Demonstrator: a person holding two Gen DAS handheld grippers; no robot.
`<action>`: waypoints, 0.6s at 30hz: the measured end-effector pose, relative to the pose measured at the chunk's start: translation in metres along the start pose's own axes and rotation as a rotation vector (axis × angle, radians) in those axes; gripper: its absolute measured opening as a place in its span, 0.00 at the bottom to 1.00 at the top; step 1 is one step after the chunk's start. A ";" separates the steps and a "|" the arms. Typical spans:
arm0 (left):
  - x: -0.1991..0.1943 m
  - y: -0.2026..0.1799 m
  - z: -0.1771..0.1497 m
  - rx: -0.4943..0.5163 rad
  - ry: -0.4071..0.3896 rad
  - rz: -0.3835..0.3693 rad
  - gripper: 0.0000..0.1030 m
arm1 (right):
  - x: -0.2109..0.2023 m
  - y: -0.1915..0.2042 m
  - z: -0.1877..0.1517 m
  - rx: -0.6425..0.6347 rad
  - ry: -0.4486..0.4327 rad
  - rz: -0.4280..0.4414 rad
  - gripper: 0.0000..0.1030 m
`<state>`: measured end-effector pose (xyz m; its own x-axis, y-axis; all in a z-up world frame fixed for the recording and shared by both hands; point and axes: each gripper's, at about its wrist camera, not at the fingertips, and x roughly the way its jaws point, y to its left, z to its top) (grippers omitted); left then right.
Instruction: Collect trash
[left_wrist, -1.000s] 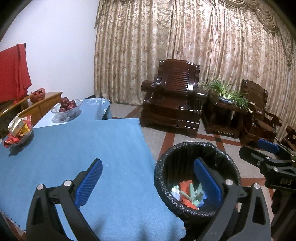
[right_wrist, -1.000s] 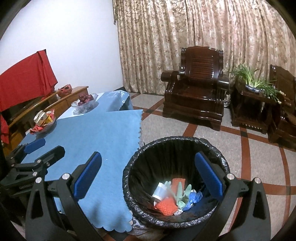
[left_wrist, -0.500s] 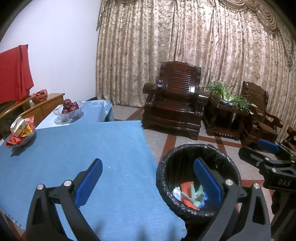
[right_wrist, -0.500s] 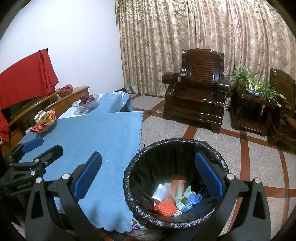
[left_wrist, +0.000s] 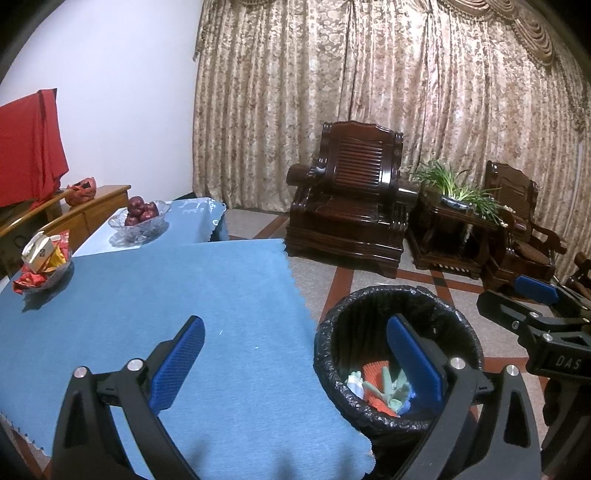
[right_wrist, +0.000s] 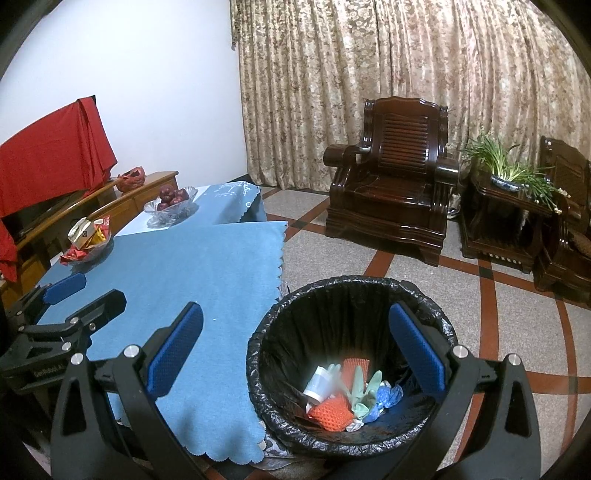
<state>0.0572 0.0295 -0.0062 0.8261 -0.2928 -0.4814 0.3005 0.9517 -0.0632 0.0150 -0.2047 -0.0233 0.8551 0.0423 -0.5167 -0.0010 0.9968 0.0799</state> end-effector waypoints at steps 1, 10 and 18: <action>0.000 0.000 0.000 0.000 0.000 0.000 0.94 | 0.000 0.000 0.000 0.001 0.000 0.000 0.95; -0.001 0.002 -0.001 0.000 0.001 0.002 0.94 | 0.000 0.001 0.000 0.000 0.000 -0.001 0.95; -0.002 0.003 -0.001 0.001 0.002 0.003 0.94 | 0.000 0.001 -0.001 -0.001 0.000 0.000 0.95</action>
<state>0.0559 0.0332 -0.0067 0.8259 -0.2898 -0.4837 0.2983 0.9525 -0.0612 0.0151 -0.2032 -0.0238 0.8549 0.0420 -0.5170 -0.0010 0.9968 0.0794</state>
